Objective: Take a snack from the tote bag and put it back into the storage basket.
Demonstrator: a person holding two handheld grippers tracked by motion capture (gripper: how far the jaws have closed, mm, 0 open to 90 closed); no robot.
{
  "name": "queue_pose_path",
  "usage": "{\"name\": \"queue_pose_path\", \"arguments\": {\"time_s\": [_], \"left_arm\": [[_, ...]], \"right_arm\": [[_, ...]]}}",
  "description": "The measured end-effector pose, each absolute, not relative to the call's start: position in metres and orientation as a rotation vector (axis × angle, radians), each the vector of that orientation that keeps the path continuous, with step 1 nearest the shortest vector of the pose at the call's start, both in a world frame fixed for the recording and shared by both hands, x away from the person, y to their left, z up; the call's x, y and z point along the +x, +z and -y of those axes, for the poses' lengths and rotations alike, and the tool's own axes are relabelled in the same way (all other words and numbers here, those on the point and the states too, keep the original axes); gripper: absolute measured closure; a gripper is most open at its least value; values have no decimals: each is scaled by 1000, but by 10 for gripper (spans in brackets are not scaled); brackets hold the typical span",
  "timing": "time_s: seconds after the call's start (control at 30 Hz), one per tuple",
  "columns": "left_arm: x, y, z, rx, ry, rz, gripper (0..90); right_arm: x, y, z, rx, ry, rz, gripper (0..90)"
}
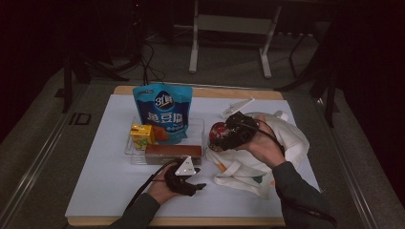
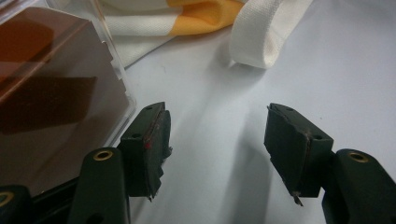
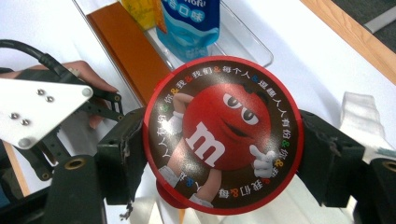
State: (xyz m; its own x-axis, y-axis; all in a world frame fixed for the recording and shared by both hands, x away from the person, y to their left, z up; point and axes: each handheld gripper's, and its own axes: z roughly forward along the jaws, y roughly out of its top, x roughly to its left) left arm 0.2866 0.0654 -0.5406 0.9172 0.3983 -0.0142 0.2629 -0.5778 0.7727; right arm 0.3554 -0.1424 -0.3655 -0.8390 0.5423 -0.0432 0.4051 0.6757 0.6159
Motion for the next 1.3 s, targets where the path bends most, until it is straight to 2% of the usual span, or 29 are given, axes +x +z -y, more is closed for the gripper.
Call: {"name": "queue_pose_path", "arguments": {"time_s": [1.3], "left_arm": [[287,-541,-66,2218,203,-467,397]], "right_arm": [[378,-366,98,807,933,-2648,255]]}}
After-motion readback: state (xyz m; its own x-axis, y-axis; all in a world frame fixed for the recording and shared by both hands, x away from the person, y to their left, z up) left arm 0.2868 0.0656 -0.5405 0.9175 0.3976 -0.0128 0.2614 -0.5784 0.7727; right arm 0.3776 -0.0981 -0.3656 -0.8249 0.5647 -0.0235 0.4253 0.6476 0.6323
